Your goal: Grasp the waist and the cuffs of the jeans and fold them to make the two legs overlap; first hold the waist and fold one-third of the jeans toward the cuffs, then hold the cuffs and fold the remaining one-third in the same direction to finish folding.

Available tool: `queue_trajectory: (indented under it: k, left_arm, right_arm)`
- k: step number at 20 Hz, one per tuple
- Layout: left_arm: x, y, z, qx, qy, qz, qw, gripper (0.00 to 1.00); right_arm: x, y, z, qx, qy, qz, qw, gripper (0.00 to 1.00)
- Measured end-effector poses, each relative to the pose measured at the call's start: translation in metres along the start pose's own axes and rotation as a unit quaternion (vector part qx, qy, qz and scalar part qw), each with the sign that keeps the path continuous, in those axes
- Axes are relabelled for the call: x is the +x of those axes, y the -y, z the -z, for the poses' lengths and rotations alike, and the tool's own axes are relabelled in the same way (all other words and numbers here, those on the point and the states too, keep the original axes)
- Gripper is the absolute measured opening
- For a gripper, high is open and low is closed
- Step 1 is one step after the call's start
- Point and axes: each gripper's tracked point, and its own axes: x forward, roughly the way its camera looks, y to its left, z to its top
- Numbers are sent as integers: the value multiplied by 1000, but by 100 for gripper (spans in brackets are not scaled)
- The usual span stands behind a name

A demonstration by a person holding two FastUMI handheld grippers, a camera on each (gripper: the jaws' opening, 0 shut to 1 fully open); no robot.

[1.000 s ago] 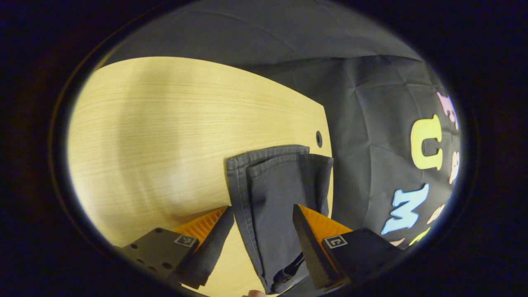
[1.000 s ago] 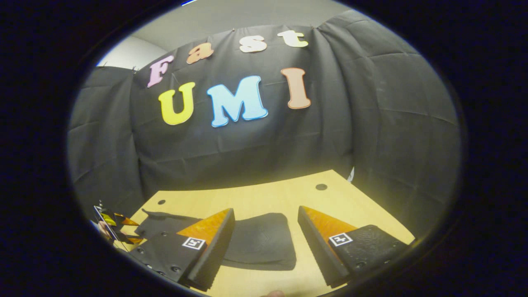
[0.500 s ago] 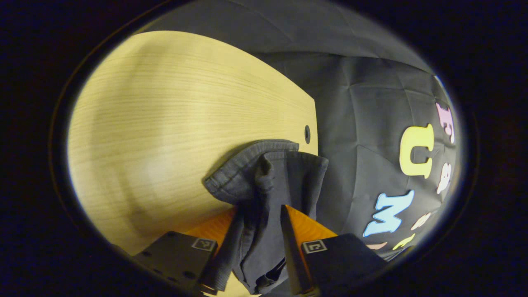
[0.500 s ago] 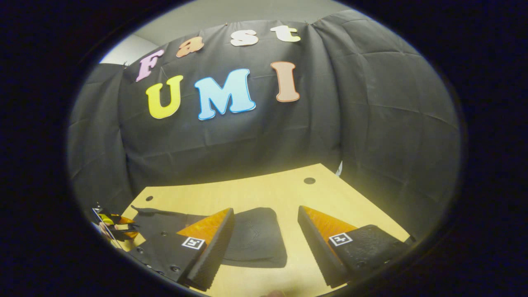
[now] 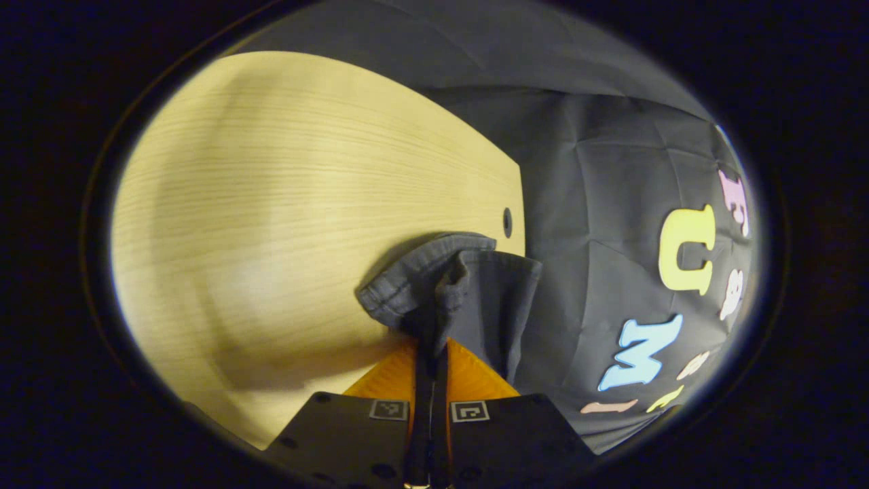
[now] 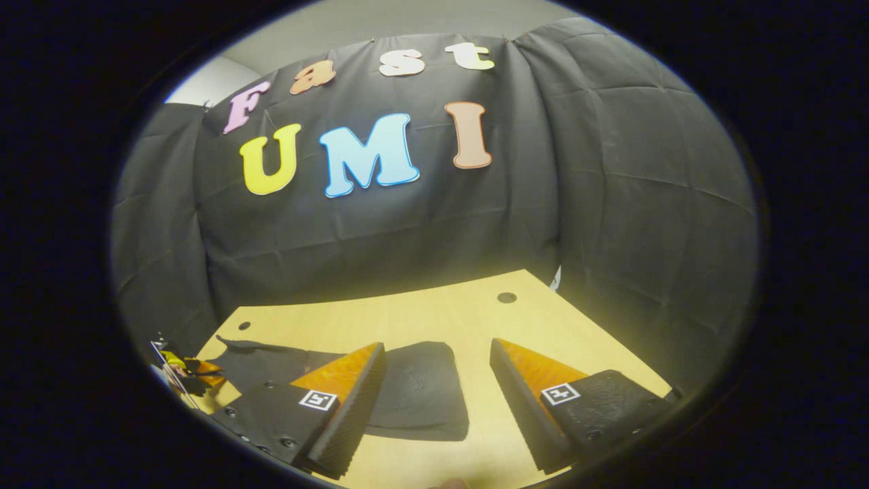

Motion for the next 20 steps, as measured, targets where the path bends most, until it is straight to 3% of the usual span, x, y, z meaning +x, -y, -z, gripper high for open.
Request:
queue_trajectory:
  k: [5,10,16,20]
  left_arm:
    - [-28,74,38,98,1,58,994,9]
    - [-52,154,117,206,-11,122,971,9]
    - [-67,227,278,360,-50,199,910,9]
    - [-40,210,426,449,-129,200,861,9]
  right_arm:
    - [-9,10,-9,-10,15,-5,1000,93]
    - [-11,17,-13,-13,23,-17,999,93]
    - [-7,31,-2,2,9,-25,1000,93]
    - [-7,47,5,10,5,-23,1000,93]
